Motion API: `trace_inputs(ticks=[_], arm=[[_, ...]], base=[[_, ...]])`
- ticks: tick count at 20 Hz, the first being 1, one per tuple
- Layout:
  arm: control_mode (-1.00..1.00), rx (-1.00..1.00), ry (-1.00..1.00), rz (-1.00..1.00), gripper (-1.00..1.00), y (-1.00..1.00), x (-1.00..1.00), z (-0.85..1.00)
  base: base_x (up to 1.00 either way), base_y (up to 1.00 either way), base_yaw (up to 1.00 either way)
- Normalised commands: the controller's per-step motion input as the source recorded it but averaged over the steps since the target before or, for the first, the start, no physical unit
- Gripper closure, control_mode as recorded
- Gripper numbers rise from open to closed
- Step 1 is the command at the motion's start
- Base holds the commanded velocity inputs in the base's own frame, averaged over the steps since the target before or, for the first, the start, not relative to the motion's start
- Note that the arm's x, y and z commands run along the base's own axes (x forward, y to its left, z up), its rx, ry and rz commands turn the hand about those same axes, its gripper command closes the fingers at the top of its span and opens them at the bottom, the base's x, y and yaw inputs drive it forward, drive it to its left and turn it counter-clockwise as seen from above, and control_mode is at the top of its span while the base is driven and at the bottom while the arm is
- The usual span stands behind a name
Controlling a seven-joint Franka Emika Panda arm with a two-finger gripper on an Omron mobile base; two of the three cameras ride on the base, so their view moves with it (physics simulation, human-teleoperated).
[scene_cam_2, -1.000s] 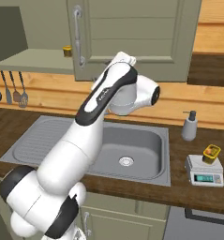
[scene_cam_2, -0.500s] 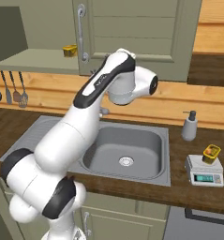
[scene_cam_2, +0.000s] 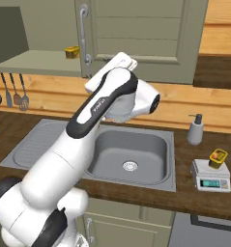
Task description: Pick the canned food and place it on the digital scale for weighing, and close the cabinet.
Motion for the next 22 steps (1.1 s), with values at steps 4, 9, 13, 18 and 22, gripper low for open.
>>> trace_inputs(ticks=[4,9,13,18,22], arm=[[-1.0,0.0,-0.09,0.01,-1.0,-0.09,-1.0,0.51],[-1.0,-0.02,-0.07,0.07,-1.0,0.03,-1.0,0.38],[-1.0,0.12,-0.06,0.0,-1.0,0.03,-1.0,-0.27],[-1.0,0.12,-0.03,0.04,-1.0,0.08,-1.0,-0.19],[-1.0,0.11,-0.09,0.06,-1.0,0.34,-1.0,-0.16]], base=[[0.0,0.0,0.0],[0.0,0.0,0.0],[0.0,0.0,0.0],[0.0,0.0,0.0],[0.0,0.0,0.0]])
